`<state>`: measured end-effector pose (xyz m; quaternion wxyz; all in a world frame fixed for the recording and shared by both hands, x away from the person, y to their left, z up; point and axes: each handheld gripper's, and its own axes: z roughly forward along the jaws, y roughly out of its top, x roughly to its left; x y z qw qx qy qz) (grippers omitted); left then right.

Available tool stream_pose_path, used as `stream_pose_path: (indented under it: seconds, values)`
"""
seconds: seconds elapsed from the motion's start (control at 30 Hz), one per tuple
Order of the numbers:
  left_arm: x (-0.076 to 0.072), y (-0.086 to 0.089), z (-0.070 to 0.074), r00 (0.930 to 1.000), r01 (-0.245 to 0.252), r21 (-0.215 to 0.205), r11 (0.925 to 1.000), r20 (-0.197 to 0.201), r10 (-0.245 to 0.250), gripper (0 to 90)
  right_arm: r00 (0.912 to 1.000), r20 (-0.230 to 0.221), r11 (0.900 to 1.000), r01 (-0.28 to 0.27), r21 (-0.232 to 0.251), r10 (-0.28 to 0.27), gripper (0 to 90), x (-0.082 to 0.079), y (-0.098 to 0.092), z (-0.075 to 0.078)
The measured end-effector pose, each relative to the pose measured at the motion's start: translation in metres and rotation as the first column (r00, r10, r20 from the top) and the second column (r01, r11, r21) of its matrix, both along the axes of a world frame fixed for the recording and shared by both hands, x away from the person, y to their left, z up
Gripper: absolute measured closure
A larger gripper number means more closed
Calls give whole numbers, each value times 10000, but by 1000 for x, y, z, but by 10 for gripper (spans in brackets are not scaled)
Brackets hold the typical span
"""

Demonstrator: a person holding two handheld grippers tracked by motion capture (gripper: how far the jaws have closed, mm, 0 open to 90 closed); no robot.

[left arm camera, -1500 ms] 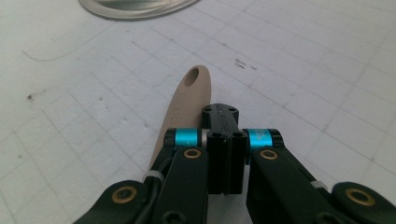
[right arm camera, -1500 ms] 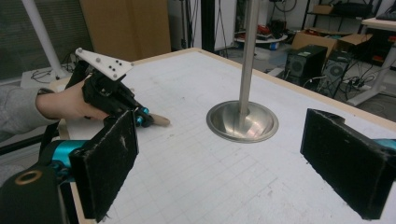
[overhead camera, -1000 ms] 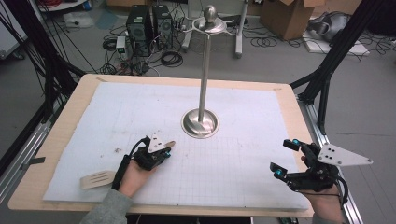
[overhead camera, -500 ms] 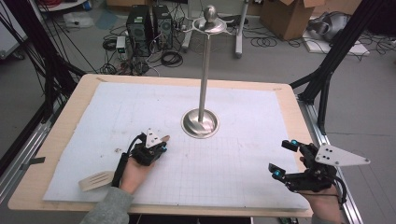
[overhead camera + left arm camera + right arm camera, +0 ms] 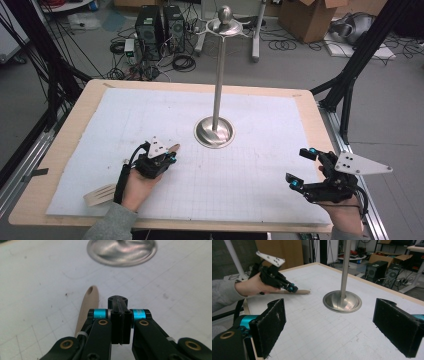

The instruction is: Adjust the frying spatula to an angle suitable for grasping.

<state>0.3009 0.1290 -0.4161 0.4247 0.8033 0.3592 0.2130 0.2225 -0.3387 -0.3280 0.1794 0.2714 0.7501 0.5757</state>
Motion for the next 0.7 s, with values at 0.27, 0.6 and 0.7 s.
stream_pose_path:
  seconds: [0.27, 0.6, 0.7]
  values:
    - [-6, 33, 30, 9996, 208, -752, 9970, 220, -192, 898, 9995, -38, 9995, -300, 28, 300, 102, 9, 8, 0]
    - [-3, 85, 42, 9994, 312, -1053, 9939, 206, -292, 897, 9984, -98, 9984, -566, -64, 565, 102, 18, 17, -1]
    - [-1, 94, 38, 9999, 142, -1135, 9934, 47, -137, 897, 9982, -131, 9983, -579, -72, 578, 102, 19, 19, -2]
